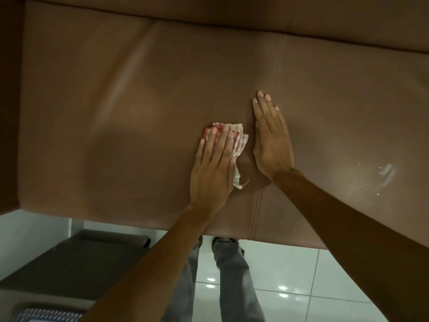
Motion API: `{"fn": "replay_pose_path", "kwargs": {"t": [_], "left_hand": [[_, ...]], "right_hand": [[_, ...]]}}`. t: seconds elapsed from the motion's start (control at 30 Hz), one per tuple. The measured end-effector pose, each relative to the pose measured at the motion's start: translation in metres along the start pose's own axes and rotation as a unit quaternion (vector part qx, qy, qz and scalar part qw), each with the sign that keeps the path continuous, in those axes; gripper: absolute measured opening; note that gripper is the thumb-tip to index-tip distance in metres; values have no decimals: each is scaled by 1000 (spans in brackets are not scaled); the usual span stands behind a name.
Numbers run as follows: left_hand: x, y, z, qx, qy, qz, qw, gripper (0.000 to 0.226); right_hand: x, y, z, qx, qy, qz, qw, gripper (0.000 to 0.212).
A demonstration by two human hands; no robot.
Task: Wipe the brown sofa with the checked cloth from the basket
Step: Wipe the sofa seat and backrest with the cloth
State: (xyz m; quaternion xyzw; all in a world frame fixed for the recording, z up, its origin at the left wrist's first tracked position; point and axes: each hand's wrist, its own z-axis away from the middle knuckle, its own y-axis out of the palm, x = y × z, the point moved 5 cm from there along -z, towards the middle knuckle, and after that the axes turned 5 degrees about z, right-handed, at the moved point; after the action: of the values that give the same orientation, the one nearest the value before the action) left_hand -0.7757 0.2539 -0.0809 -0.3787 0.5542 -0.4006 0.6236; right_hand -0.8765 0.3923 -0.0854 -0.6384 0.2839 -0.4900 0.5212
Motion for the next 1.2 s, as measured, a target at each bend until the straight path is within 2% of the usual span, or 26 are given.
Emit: {"fn": "replay_pose_path", "kwargs": {"t": [0.1,0.23,0.3,0.4,0.47,0.57,0.63,0.73,0.8,0.87,1.0,1.1,1.2], "left_hand": [[5,4,50,20,9,24,999,66],[26,-3,123,68,41,-17,997,61],[57,-21,90,49,30,-46,997,58],[116,-70,-16,-43,-107,-31,993,66],[138,-91,-92,-78,-154,-49,984,63],[99,-78,-175,-21,-111,-82,990,65],[47,-61,-189,-10,-71,-58,996,69],[-21,-34,-163,-4,78,-21,997,70],[-21,-29,-139,-11,146,-26,989,63],[4,-34,-120,-25,159,-49,986,62],[74,-65,-95,-43,92,-89,991,57],[120,-94,-136,-82,-54,-67,993,56],[116,-99,-192,-140,-215,-8,966,56]], "right_hand": [[0,-2,0,-7,3,13,1000,68],[-2,-2,0,-19,-3,21,1000,67],[-3,-1,-1,-20,-5,25,999,68],[-3,1,0,-16,-1,30,999,67],[-3,2,1,-13,2,34,999,67],[-4,2,0,-13,-4,37,999,68],[-3,2,1,-14,-3,35,999,67],[-6,3,0,-12,0,30,999,66],[-7,4,1,-13,-1,23,1000,65],[-8,3,1,-11,-1,29,1000,67],[-10,5,1,2,-4,38,999,70],[-13,8,3,4,-8,42,999,74],[-15,11,4,6,-7,40,999,75]]}}
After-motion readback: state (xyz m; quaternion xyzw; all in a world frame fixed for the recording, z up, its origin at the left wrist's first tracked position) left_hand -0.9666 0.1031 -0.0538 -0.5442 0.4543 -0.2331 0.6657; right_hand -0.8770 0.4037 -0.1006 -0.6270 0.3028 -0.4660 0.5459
